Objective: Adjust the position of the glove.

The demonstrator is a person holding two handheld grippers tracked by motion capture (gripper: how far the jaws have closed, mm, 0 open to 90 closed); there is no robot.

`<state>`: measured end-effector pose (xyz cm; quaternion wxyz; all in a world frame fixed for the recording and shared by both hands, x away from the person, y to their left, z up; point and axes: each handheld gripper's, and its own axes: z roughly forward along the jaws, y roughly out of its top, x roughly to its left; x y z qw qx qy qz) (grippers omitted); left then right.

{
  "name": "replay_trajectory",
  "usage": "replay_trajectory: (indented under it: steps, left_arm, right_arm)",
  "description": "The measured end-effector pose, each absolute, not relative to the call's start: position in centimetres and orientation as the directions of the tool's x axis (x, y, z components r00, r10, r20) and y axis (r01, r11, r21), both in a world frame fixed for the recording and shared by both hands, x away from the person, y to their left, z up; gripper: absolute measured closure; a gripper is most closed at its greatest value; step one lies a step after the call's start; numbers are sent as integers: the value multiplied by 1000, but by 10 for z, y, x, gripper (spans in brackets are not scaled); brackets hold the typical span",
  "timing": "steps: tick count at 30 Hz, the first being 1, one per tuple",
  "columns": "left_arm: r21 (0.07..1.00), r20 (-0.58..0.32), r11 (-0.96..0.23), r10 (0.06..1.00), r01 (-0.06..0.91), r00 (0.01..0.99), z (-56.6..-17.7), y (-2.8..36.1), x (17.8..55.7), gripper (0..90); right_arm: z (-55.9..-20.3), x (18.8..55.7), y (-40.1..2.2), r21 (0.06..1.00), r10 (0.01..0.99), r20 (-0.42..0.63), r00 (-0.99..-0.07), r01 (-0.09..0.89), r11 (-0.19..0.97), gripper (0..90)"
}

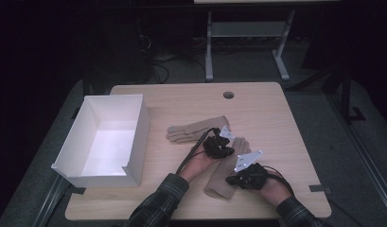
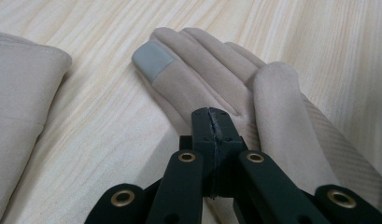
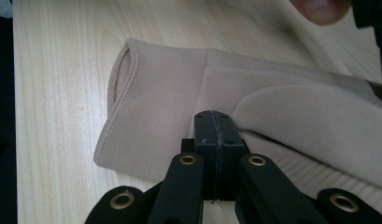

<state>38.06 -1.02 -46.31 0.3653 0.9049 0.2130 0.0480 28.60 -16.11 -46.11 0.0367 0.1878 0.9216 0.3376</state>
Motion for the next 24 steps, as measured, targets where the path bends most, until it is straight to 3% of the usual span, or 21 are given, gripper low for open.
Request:
replay_trajectory:
  steps: [2, 5, 6, 7, 11, 13, 14, 18, 24]
  left_arm:
    - [687, -71, -634, 428, 356, 901, -461, -6, 382, 885]
    - [701, -75, -608, 457, 373, 886, -454, 5, 383, 841]
    - [701, -75, -608, 457, 373, 886, -454, 5, 383, 820]
    - [708, -82, -592, 473, 385, 877, -451, 12, 384, 784]
    - [719, -70, -557, 536, 415, 841, -441, 45, 391, 678]
    - [714, -62, -567, 532, 410, 844, -439, 52, 393, 638]
    - [724, -59, -547, 558, 420, 828, -435, 63, 394, 615]
    - [739, -42, -522, 594, 425, 803, -431, 81, 401, 613]
    - [746, -63, -500, 604, 439, 795, -437, 85, 412, 633]
  right_arm:
    - [-461, 286, -162, 641, 370, 63, -927, 322, 696, 896]
    - [-457, 286, -171, 661, 405, 67, -912, 345, 667, 760]
    - [-457, 286, -171, 661, 405, 67, -912, 345, 667, 760]
    - [-453, 285, -182, 680, 458, 83, -885, 386, 623, 667]
    - [-453, 288, -206, 694, 541, 67, -838, 429, 578, 476]
    - [-454, 288, -214, 694, 571, 65, -819, 448, 564, 435]
    - [-456, 288, -227, 691, 612, 66, -788, 479, 542, 363]
    - [-461, 289, -249, 680, 685, 63, -726, 534, 503, 271]
    - [-468, 286, -268, 680, 731, 59, -680, 563, 469, 236]
